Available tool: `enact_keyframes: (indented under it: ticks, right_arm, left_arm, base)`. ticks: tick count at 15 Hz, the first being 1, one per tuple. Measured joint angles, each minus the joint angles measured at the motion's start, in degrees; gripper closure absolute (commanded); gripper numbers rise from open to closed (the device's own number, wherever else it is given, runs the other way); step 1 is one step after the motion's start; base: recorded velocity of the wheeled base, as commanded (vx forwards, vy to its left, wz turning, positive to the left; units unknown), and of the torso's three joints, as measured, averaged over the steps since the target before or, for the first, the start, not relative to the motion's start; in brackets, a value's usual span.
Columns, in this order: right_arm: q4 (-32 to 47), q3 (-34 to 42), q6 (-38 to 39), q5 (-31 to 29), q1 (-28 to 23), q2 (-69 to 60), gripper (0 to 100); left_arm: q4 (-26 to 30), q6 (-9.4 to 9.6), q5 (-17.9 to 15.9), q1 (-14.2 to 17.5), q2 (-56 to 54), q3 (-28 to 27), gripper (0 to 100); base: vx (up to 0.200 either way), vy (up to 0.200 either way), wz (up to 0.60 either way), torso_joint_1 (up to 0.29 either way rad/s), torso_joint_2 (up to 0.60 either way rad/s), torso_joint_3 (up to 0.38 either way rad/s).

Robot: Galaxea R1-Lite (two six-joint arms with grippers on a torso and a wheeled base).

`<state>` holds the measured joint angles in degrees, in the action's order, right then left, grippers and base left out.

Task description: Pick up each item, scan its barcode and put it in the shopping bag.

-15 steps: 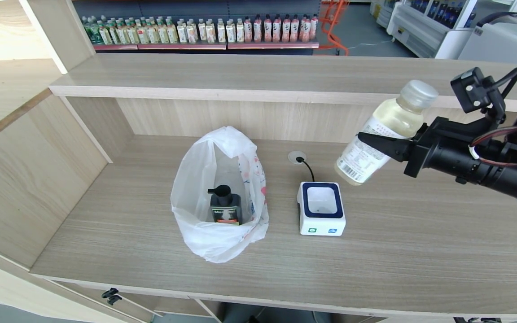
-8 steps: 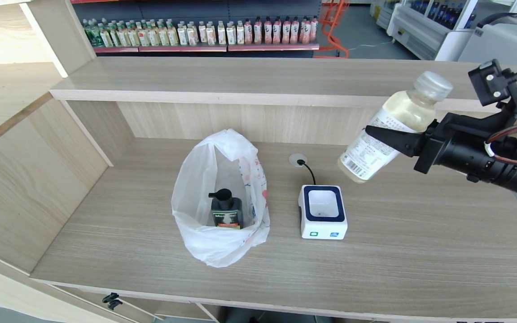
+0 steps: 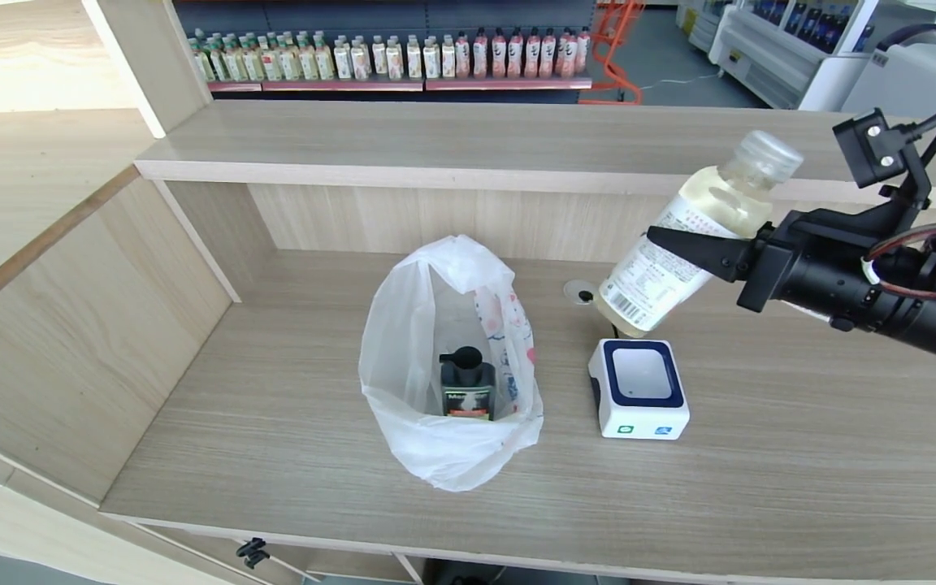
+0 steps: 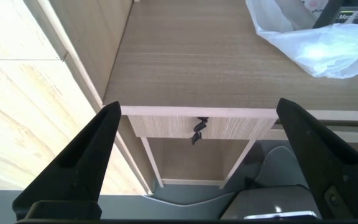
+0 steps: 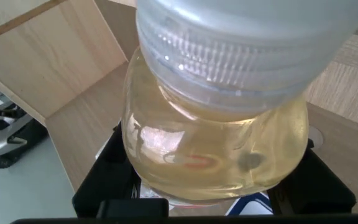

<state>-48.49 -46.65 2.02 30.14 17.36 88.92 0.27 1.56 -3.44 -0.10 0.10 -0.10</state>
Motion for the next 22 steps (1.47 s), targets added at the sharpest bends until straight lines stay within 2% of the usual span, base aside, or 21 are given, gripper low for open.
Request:
enact_keyframes:
  ticks: [5,16,22]
  right_arm:
    - [0.16,-2.11,2.84,-3.16,3.47,6.69,100]
    - [-0.48,-23.74,1.69,-3.93,10.17,28.61,100]
    - [-0.26,-33.26,-4.16,-3.54,11.13,37.62,100]
  left_arm:
    - [0.0,0.0,0.0,0.05,0.0,0.0,0]
    - [-0.02,0.0,0.0,0.0,0.0,0.0,0]
    - [-0.02,0.0,0.0,0.0,0.0,0.0,0]
  base:
    - [0.0,0.0,0.0,0.0,0.0,0.0]
    - [0.0,0.0,0.0,0.0,0.0,0.0]
    - [0.0,0.0,0.0,0.0,0.0,0.0]
